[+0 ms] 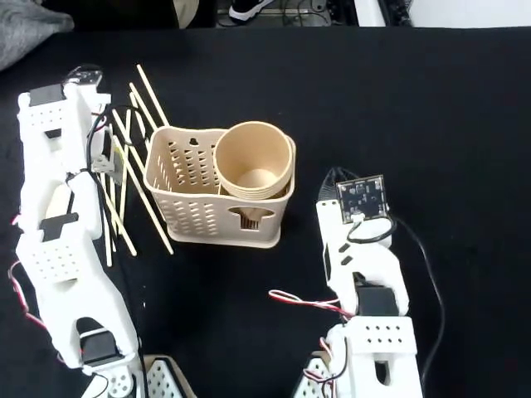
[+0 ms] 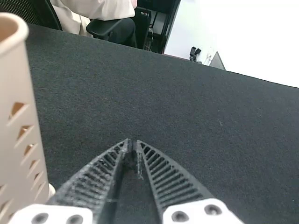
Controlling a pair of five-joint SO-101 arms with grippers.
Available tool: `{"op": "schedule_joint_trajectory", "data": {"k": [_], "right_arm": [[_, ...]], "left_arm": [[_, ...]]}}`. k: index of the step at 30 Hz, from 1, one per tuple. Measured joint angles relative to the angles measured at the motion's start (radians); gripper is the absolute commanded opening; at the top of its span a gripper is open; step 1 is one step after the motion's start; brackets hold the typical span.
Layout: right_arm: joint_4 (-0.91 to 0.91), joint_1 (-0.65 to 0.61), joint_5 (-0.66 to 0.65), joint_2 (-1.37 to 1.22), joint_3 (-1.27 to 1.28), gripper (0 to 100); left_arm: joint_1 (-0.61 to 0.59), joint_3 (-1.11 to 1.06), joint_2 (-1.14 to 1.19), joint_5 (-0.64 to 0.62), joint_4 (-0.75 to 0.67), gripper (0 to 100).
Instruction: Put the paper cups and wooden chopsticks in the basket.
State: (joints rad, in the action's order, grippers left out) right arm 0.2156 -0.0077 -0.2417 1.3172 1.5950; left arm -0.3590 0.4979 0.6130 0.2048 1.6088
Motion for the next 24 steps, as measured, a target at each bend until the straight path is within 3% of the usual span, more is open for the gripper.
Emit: {"op": "schedule_joint_trajectory", "data": {"k": [7, 16, 21, 24], "right_arm": [[0.000, 0.000, 0.000, 0.000, 0.000, 1.1], [0.000, 0.000, 0.000, 0.000, 0.000, 1.1], [0.000, 0.000, 0.000, 0.000, 0.000, 1.1], [0.000, 0.000, 0.000, 0.000, 0.000, 1.1]], "left_arm": [[-0.003, -0.003, 0.109, -0.114, -0.061, 18], [-0.023, 0.087, 0.190, -0.120, -0.049, 18], [-0.025, 0.126, 0.241, -0.127, -0.054, 3], [-0.015, 0.173, 0.275, -0.140, -0.052, 4]]}}
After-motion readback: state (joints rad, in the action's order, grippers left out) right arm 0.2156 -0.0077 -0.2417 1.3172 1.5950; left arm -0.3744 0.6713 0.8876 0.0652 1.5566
